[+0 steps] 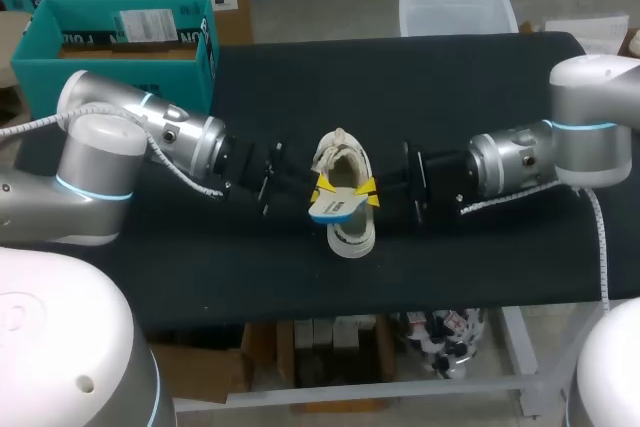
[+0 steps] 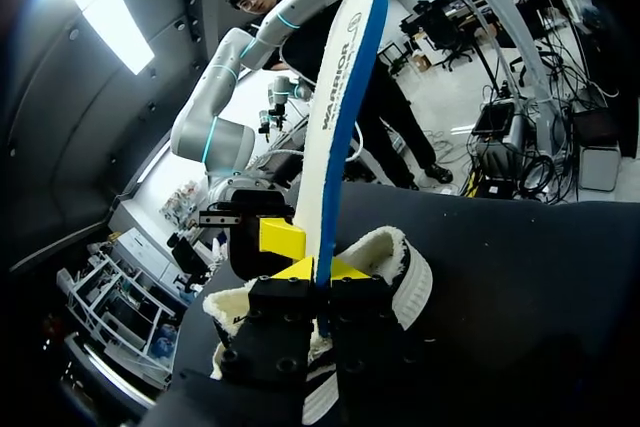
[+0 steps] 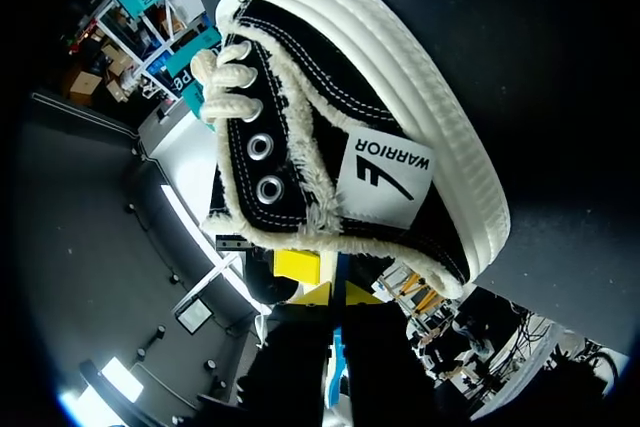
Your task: Open the shoe tongue, take the insole out of the shoe, put the insole back into the shoe, and pack the shoe into the shoebox
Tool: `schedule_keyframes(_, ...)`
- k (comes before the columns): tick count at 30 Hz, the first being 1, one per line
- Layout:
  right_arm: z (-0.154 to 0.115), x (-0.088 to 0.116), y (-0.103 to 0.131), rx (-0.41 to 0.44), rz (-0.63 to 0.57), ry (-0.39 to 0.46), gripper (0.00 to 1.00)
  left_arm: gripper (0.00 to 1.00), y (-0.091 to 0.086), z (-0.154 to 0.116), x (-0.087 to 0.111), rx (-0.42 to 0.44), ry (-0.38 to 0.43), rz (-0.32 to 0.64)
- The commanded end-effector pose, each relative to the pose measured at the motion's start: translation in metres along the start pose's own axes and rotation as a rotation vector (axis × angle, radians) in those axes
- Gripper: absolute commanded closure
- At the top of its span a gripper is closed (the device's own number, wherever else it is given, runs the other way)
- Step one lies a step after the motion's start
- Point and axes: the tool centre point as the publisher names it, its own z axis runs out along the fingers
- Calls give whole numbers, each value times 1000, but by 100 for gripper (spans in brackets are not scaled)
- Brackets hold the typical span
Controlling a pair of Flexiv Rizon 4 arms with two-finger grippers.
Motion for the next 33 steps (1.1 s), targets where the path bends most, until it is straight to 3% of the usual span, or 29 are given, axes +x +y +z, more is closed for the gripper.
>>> schedule_keyframes(1,2,3,7,23,-7,-18,100,100,8,4,-5,10,10,1)
schedule_keyframes(11,2,3,14,27,-36,-77,100,100,17,7,-8,5,47,21)
schedule_keyframes(24,0,2,20,22,-39,-92,100,100,25,11,-8,-6,69,27)
schedule_keyframes(25,0,2,18,21,-37,-91,85,100,25,10,-8,-6,68,27)
schedule_keyframes(27,-1,2,14,14,-34,-90,33,100,25,9,-7,-6,66,27)
schedule_keyframes(28,-1,2,11,9,-31,-90,18,100,25,8,-7,-5,64,26)
schedule_keyframes(31,-1,3,2,-8,-34,-90,24,100,24,7,-7,-3,56,25)
schedule_keyframes(33,1,4,-2,-13,-35,-99,51,100,24,7,-6,-2,52,25)
